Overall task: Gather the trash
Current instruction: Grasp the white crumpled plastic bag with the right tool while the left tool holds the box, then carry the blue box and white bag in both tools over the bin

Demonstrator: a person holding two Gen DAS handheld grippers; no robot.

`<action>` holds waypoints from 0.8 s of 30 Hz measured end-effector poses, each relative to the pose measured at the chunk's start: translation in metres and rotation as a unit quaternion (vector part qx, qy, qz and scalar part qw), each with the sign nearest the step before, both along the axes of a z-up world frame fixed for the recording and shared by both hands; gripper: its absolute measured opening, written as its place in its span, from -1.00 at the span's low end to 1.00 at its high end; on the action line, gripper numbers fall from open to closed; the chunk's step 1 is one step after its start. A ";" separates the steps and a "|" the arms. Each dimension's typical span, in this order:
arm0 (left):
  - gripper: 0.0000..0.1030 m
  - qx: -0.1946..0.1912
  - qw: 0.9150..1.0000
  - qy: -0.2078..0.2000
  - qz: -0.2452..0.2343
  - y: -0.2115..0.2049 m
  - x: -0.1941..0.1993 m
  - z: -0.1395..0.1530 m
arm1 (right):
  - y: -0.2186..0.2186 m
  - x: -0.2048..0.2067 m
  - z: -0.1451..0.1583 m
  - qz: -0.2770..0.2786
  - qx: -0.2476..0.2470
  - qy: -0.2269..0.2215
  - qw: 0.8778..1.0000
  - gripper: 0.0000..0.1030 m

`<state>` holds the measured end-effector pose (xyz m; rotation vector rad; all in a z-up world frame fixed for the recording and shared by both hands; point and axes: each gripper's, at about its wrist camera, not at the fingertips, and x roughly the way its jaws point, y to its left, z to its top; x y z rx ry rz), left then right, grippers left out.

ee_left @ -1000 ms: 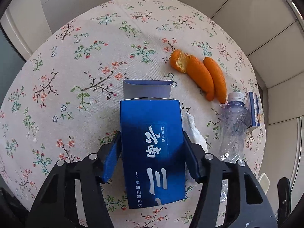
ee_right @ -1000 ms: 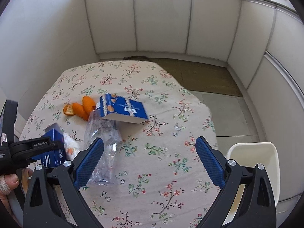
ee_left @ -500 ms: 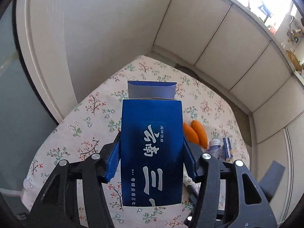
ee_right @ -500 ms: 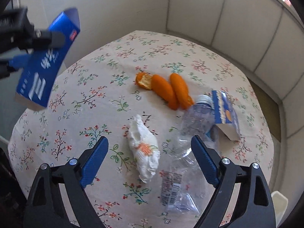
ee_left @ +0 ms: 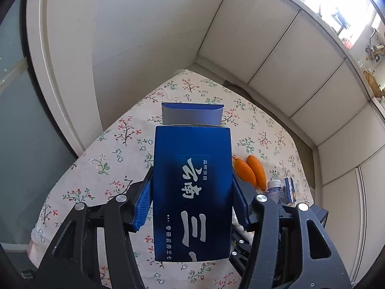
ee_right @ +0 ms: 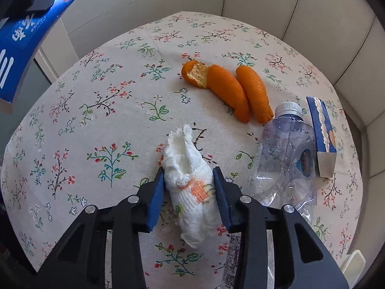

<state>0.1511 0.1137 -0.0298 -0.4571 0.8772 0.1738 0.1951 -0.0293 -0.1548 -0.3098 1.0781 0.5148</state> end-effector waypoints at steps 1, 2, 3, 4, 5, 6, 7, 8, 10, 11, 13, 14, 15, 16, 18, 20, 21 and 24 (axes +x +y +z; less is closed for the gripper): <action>0.06 0.002 1.000 0.000 -0.001 0.000 0.000 0.000 | -0.001 -0.001 0.002 -0.002 0.009 0.004 1.000 -0.25; 0.06 0.002 1.000 -0.001 -0.001 0.000 0.000 0.000 | -0.001 -0.002 0.005 -0.002 0.020 0.004 1.000 -0.25; 0.06 0.004 1.000 -0.003 0.000 0.000 0.000 0.001 | -0.001 -0.003 0.009 -0.001 0.025 0.001 1.000 -0.25; 0.06 0.005 1.000 -0.004 0.001 0.000 0.000 0.002 | -0.001 -0.004 0.013 0.001 0.028 -0.006 1.000 -0.25; 0.06 0.005 1.000 -0.006 0.001 0.001 0.000 0.002 | 0.000 -0.006 0.020 0.003 0.032 -0.015 0.999 -0.25; 0.06 0.005 1.000 -0.007 0.001 0.001 -0.001 0.002 | 0.001 -0.009 0.026 0.003 0.038 -0.023 0.999 -0.25; 0.06 0.004 1.000 -0.008 0.001 0.001 -0.001 0.003 | 0.001 -0.009 0.030 0.003 0.043 -0.028 0.999 -0.25; 0.06 0.004 1.000 -0.010 0.001 0.001 -0.002 0.003 | 0.000 -0.010 0.036 0.003 0.050 -0.034 0.998 -0.24; 0.06 0.008 1.000 -0.014 -0.001 0.000 -0.003 0.003 | -0.001 -0.012 0.047 0.002 0.058 -0.045 0.997 -0.24; 0.06 0.012 1.000 -0.017 -0.002 -0.002 -0.004 0.004 | -0.003 -0.013 0.052 0.001 0.062 -0.051 0.997 -0.24; 0.06 0.022 0.999 -0.023 -0.003 -0.004 -0.006 0.005 | -0.009 -0.016 0.061 -0.004 0.069 -0.061 0.996 -0.24; 0.06 0.025 0.999 -0.027 -0.005 -0.005 -0.006 0.006 | -0.010 -0.017 0.065 -0.008 0.072 -0.066 0.995 -0.24; 0.06 0.027 0.999 -0.029 -0.006 -0.007 -0.007 0.008 | -0.012 -0.017 0.068 -0.012 0.075 -0.071 0.995 -0.24; 0.06 0.027 0.999 -0.031 -0.008 -0.008 -0.007 0.008 | -0.015 -0.016 0.073 -0.017 0.078 -0.077 0.994 -0.24; 0.06 0.023 0.999 -0.035 -0.014 -0.011 -0.007 0.009 | -0.020 -0.017 0.079 -0.028 0.083 -0.088 0.992 -0.24; 0.06 0.024 0.999 -0.036 -0.018 -0.013 -0.007 0.010 | -0.028 -0.019 0.085 -0.040 0.087 -0.098 0.991 -0.24; 0.06 0.025 0.999 -0.037 -0.020 -0.015 -0.007 0.010 | -0.032 -0.020 0.087 -0.045 0.088 -0.101 0.990 -0.24; 0.06 0.026 0.999 -0.040 -0.027 -0.020 -0.007 0.011 | -0.042 -0.022 0.095 -0.061 0.091 -0.114 0.987 -0.24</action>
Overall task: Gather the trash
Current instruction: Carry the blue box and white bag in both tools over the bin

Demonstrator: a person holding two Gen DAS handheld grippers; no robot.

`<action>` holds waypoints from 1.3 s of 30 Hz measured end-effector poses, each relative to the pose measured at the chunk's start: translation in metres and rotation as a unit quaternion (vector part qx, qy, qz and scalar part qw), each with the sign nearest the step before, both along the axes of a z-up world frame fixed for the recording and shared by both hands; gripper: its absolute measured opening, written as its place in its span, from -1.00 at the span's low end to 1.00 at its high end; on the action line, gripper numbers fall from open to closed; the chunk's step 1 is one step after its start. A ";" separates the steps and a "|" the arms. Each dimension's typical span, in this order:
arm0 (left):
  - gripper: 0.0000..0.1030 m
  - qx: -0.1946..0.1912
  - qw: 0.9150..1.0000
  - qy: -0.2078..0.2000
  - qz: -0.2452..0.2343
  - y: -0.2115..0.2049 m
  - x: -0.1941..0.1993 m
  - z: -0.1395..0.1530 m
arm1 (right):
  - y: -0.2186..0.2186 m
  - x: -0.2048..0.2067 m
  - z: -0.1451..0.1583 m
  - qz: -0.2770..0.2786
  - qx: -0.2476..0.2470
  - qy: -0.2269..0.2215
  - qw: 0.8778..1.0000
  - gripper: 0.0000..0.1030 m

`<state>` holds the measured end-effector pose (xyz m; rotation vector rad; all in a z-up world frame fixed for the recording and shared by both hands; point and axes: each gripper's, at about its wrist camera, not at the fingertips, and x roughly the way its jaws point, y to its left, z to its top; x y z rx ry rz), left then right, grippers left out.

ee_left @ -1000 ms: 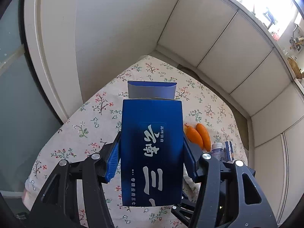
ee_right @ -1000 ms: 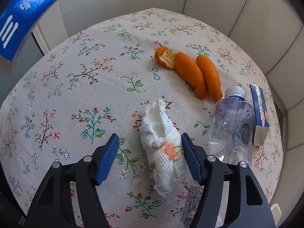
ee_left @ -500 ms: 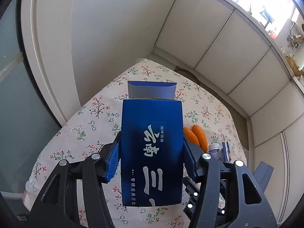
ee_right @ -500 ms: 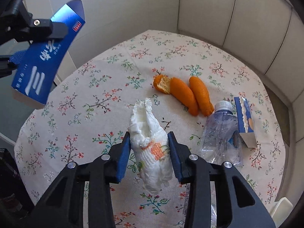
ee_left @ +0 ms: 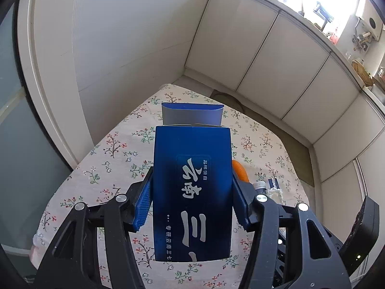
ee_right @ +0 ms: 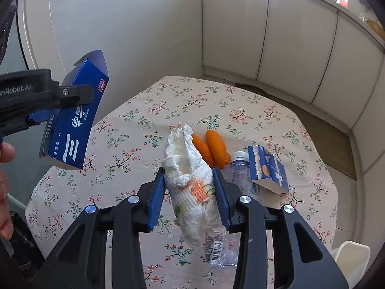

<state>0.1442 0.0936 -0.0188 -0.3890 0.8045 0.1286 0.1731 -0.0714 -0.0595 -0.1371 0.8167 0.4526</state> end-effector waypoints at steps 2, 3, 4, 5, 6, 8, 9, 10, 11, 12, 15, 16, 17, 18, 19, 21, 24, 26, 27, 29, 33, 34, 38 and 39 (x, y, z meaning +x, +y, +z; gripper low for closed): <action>0.06 0.001 1.000 -0.002 -0.004 -0.004 0.001 0.002 | -0.008 0.000 0.006 -0.011 0.007 -0.008 1.000 -0.24; 0.06 0.001 1.000 -0.003 -0.007 -0.008 0.001 0.003 | -0.012 -0.002 0.008 -0.017 0.008 -0.013 1.000 -0.24; 0.06 0.001 1.000 -0.004 -0.010 -0.011 0.001 0.004 | -0.016 -0.004 0.011 -0.023 0.009 -0.017 1.000 -0.24; 0.06 0.002 1.000 -0.006 -0.012 -0.015 0.002 0.006 | -0.021 -0.005 0.014 -0.029 0.011 -0.022 0.999 -0.24; 0.06 0.003 1.000 -0.007 -0.016 -0.020 0.002 0.007 | -0.025 -0.006 0.016 -0.035 0.013 -0.025 0.999 -0.24; 0.06 0.005 1.000 -0.010 -0.021 -0.027 0.002 0.008 | -0.035 -0.008 0.020 -0.049 0.014 -0.030 0.998 -0.23; 0.06 0.007 1.000 -0.012 -0.024 -0.031 0.002 0.009 | -0.039 -0.009 0.021 -0.055 0.014 -0.032 0.998 -0.23; 0.06 0.009 0.999 -0.013 -0.028 -0.036 0.002 0.009 | -0.044 -0.010 0.023 -0.062 0.014 -0.035 0.997 -0.23; 0.06 0.010 0.999 -0.015 -0.031 -0.039 0.002 0.010 | -0.049 -0.011 0.024 -0.069 0.013 -0.038 0.997 -0.23; 0.06 0.010 0.999 -0.016 -0.035 -0.043 0.002 0.010 | -0.054 -0.013 0.026 -0.076 0.013 -0.042 0.996 -0.23; 0.06 0.013 0.999 -0.020 -0.048 -0.058 0.002 0.011 | -0.070 -0.017 0.033 -0.096 0.015 -0.051 0.994 -0.23; 0.06 0.013 0.998 -0.022 -0.052 -0.062 0.003 0.012 | -0.077 -0.019 0.035 -0.104 0.015 -0.055 0.993 -0.23; 0.06 0.014 0.998 -0.024 -0.056 -0.067 0.003 0.012 | -0.082 -0.022 0.037 -0.111 0.015 -0.058 0.992 -0.23; 0.06 0.016 0.998 -0.025 -0.061 -0.073 0.003 0.012 | -0.087 -0.024 0.038 -0.116 0.015 -0.060 0.991 -0.23; 0.06 0.016 0.997 -0.027 -0.065 -0.078 0.003 0.012 | -0.093 -0.026 0.040 -0.122 0.013 -0.063 0.990 -0.23; 0.06 0.018 0.997 -0.029 -0.074 -0.088 0.004 0.012 | -0.102 -0.031 0.043 -0.134 0.009 -0.069 0.988 -0.23; 0.06 0.021 0.995 -0.033 -0.088 -0.104 0.005 0.013 | -0.119 -0.038 0.047 -0.152 0.005 -0.077 0.985 -0.22; 0.06 0.024 0.994 -0.037 -0.096 -0.113 0.006 0.013 | -0.129 -0.043 0.049 -0.163 0.002 -0.082 0.983 -0.22; 0.06 0.026 0.994 -0.039 -0.100 -0.117 0.006 0.014 | -0.135 -0.045 0.050 -0.168 0.002 -0.084 0.982 -0.22; 0.06 0.029 0.993 -0.043 -0.108 -0.127 0.005 0.014 | -0.146 -0.050 0.053 -0.181 0.001 -0.088 0.980 -0.22; 0.06 0.029 0.991 -0.046 -0.123 -0.146 0.006 0.013 | -0.170 -0.057 0.055 -0.203 -0.001 -0.093 0.975 -0.22; 0.06 0.029 0.990 -0.046 -0.127 -0.150 0.006 0.013 | -0.176 -0.059 0.056 -0.210 -0.002 -0.094 0.973 -0.22; 0.06 0.031 0.988 -0.049 -0.142 -0.170 0.004 0.014 | -0.198 -0.067 0.059 -0.239 -0.004 -0.096 0.966 -0.22; 0.06 0.031 0.988 -0.049 -0.146 -0.175 0.004 0.014 | -0.204 -0.069 0.059 -0.248 -0.005 -0.096 0.964 -0.22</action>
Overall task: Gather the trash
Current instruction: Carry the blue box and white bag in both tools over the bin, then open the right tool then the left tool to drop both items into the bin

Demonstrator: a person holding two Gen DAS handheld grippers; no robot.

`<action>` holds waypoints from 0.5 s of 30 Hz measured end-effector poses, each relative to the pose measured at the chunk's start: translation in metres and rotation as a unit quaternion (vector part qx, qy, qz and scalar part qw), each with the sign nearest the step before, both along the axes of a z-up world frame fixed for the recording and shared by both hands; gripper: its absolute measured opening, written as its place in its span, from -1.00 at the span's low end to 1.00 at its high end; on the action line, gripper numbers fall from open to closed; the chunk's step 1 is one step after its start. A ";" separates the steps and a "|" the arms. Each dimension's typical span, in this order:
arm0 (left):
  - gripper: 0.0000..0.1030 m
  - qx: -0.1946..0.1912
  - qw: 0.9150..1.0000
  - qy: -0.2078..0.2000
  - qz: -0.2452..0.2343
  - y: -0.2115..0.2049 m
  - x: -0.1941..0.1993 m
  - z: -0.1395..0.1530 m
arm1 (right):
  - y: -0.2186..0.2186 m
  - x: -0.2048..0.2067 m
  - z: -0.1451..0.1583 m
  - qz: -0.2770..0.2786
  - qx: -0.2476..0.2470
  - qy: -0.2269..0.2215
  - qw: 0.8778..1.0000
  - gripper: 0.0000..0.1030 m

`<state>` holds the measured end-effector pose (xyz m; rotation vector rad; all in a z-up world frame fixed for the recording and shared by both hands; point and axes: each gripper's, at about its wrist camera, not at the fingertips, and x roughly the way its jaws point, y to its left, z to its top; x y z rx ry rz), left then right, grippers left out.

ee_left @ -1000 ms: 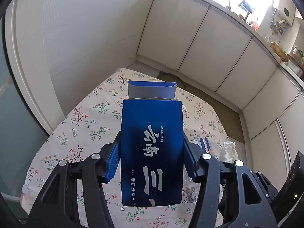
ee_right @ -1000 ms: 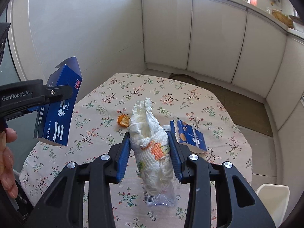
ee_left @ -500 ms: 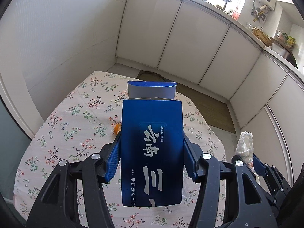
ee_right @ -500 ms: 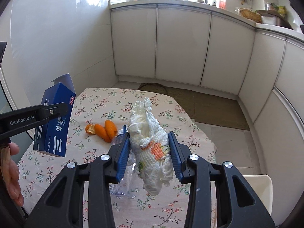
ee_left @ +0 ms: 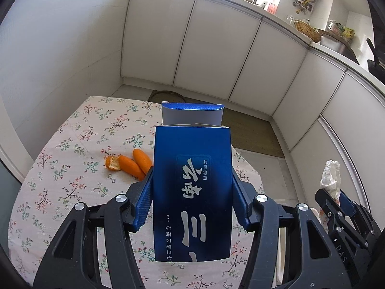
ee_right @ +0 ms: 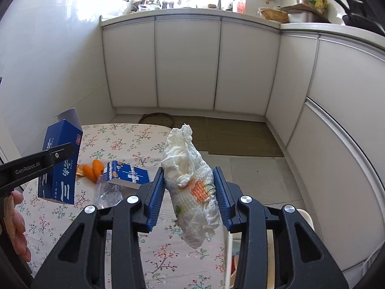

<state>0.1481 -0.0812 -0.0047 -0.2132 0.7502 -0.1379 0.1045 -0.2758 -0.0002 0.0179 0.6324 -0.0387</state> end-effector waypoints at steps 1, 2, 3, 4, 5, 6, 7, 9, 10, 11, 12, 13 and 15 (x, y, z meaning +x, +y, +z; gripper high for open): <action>0.06 0.001 1.000 0.000 -0.005 -0.006 0.000 0.000 | -0.008 0.000 -0.001 -0.010 0.001 0.001 1.000 -0.21; 0.06 0.001 1.000 -0.001 -0.009 -0.011 -0.002 -0.001 | -0.013 0.000 0.000 -0.018 0.002 0.001 1.000 -0.21; 0.06 0.002 1.000 -0.001 -0.014 -0.016 -0.003 -0.001 | -0.020 -0.002 0.000 -0.029 0.003 0.002 1.000 -0.21; 0.06 0.003 1.000 -0.002 -0.020 -0.022 -0.003 -0.001 | -0.028 -0.004 0.000 -0.042 0.003 0.003 0.999 -0.21; 0.06 0.004 1.000 -0.002 -0.025 -0.028 -0.004 -0.001 | -0.035 -0.004 -0.001 -0.051 0.003 0.005 0.999 -0.20; 0.06 0.005 1.000 -0.003 -0.030 -0.034 -0.005 -0.001 | -0.044 -0.004 -0.001 -0.062 0.003 0.007 0.998 -0.19; 0.06 0.006 0.999 -0.003 -0.035 -0.039 -0.005 -0.001 | -0.052 -0.006 -0.002 -0.076 0.003 0.012 0.997 -0.19; 0.06 0.008 0.999 -0.004 -0.045 -0.050 -0.007 -0.002 | -0.065 -0.012 -0.004 -0.096 0.006 0.018 0.995 -0.18; 0.06 0.009 0.999 -0.004 -0.050 -0.056 -0.007 -0.002 | -0.073 -0.014 -0.005 -0.108 0.007 0.022 0.994 -0.18; 0.06 0.010 0.998 -0.004 -0.054 -0.061 -0.008 -0.003 | -0.080 -0.016 -0.006 -0.117 0.008 0.024 0.993 -0.18; 0.06 0.010 0.998 -0.004 -0.058 -0.066 -0.009 -0.003 | -0.085 -0.018 -0.007 -0.124 0.008 0.027 0.992 -0.18; 0.06 0.011 0.998 -0.004 -0.064 -0.072 -0.010 -0.004 | -0.091 -0.020 -0.008 -0.134 0.007 0.030 0.991 -0.18; 0.06 0.013 0.997 -0.004 -0.072 -0.082 -0.011 -0.004 | -0.102 -0.024 -0.008 -0.148 0.007 0.033 0.988 -0.14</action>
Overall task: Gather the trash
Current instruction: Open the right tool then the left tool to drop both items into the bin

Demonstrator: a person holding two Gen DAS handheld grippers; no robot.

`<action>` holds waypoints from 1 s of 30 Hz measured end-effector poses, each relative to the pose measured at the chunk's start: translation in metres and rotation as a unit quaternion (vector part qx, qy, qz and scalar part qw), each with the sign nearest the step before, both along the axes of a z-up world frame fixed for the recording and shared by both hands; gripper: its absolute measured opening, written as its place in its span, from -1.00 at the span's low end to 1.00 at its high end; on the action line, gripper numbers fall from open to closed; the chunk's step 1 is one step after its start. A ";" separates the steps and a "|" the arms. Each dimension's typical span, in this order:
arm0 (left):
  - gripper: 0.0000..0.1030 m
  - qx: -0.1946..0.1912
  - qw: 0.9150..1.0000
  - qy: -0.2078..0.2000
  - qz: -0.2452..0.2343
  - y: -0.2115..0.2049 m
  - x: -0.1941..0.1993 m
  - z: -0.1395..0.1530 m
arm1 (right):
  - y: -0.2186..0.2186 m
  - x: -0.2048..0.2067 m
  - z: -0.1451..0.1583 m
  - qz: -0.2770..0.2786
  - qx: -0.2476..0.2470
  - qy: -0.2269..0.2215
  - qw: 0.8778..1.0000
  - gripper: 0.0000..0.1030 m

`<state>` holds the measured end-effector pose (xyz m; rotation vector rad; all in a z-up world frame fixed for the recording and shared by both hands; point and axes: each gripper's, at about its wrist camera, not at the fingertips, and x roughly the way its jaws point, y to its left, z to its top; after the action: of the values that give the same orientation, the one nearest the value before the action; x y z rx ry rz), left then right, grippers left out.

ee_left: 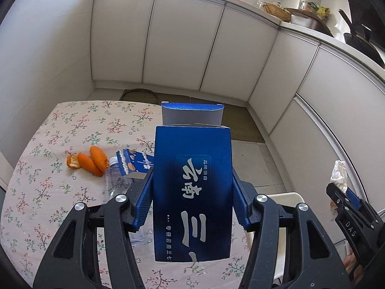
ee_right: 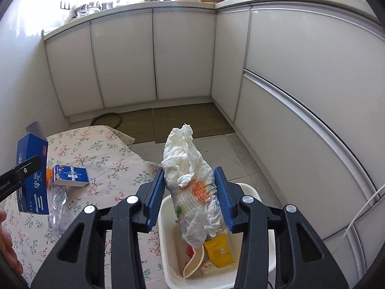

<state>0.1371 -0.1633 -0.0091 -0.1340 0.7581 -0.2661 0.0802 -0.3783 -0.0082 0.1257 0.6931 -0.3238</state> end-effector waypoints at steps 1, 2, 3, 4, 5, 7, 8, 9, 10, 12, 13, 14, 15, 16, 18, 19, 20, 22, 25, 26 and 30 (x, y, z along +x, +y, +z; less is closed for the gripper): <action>0.06 0.001 1.000 0.000 -0.006 -0.007 -0.001 0.000 | -0.006 -0.002 0.000 -0.008 0.001 0.001 1.000 -0.09; 0.06 0.001 1.000 0.000 -0.012 -0.013 -0.002 0.000 | -0.012 -0.004 0.000 -0.017 0.001 0.000 1.000 0.09; 0.06 0.001 1.000 -0.001 -0.018 -0.021 -0.003 0.000 | -0.018 -0.008 0.001 -0.028 -0.001 -0.003 1.000 0.26; 0.06 0.002 1.000 -0.002 -0.024 -0.026 -0.005 0.000 | -0.024 -0.013 0.002 -0.038 -0.003 -0.007 0.999 0.33; 0.06 0.002 1.000 -0.002 -0.031 -0.033 -0.006 0.001 | -0.030 -0.017 0.004 -0.050 -0.008 -0.013 0.999 0.43; 0.07 0.003 0.999 -0.005 -0.049 -0.049 -0.009 0.001 | -0.041 -0.026 0.007 -0.075 -0.020 -0.024 0.997 0.60; 0.07 0.003 0.998 -0.007 -0.057 -0.055 -0.011 0.001 | -0.047 -0.031 0.009 -0.086 -0.025 -0.029 0.996 0.67; 0.07 0.004 0.998 -0.008 -0.066 -0.063 -0.012 0.001 | -0.052 -0.035 0.010 -0.094 -0.029 -0.032 0.995 0.69; 0.07 0.005 0.997 -0.010 -0.074 -0.070 -0.014 -0.001 | -0.057 -0.039 0.011 -0.102 -0.031 -0.033 0.994 0.70; 0.07 0.006 0.996 -0.011 -0.091 -0.084 -0.017 -0.003 | -0.071 -0.047 0.011 -0.118 -0.033 -0.033 0.992 0.75; 0.07 0.005 0.995 -0.011 -0.101 -0.091 -0.019 -0.004 | -0.077 -0.051 0.011 -0.127 -0.034 -0.032 0.991 0.75; 0.07 0.004 0.994 -0.011 -0.109 -0.097 -0.020 -0.006 | -0.084 -0.055 0.011 -0.135 -0.035 -0.032 0.990 0.76; 0.07 0.003 0.993 -0.011 -0.119 -0.104 -0.021 -0.008 | -0.089 -0.058 0.010 -0.141 -0.035 -0.030 0.989 0.76; 0.07 0.001 0.992 -0.009 -0.127 -0.110 -0.022 -0.010 | -0.093 -0.060 0.009 -0.146 -0.035 -0.028 0.988 0.76; 0.07 -0.004 0.989 -0.002 -0.145 -0.124 -0.023 -0.013 | -0.105 -0.067 0.007 -0.159 -0.038 -0.022 0.986 0.76; 0.07 -0.005 0.988 -0.001 -0.155 -0.131 -0.025 -0.016 | -0.109 -0.069 0.005 -0.164 -0.041 -0.019 0.985 0.76; 0.07 -0.006 0.986 0.000 -0.165 -0.138 -0.026 -0.018 | -0.114 -0.071 0.004 -0.169 -0.044 -0.015 0.985 0.76; 0.08 -0.004 0.983 0.001 -0.184 -0.152 -0.030 -0.022 | -0.123 -0.075 0.001 -0.179 -0.048 -0.009 0.983 0.77; 0.10 0.003 0.977 0.000 -0.212 -0.168 -0.036 -0.029 | -0.136 -0.081 -0.004 -0.193 -0.050 0.000 0.980 0.77; 0.12 0.006 0.976 -0.003 -0.217 -0.172 -0.038 -0.030 | -0.140 -0.082 -0.005 -0.196 -0.048 0.003 0.979 0.77; 0.32 0.016 0.973 -0.010 -0.231 -0.181 -0.042 -0.033 | -0.148 -0.085 -0.008 -0.204 -0.042 0.005 0.978 0.77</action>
<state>0.0950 -0.3444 -0.0421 0.0799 0.7681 -0.6967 -0.0051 -0.5266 -0.0166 0.1860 0.6610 -0.7465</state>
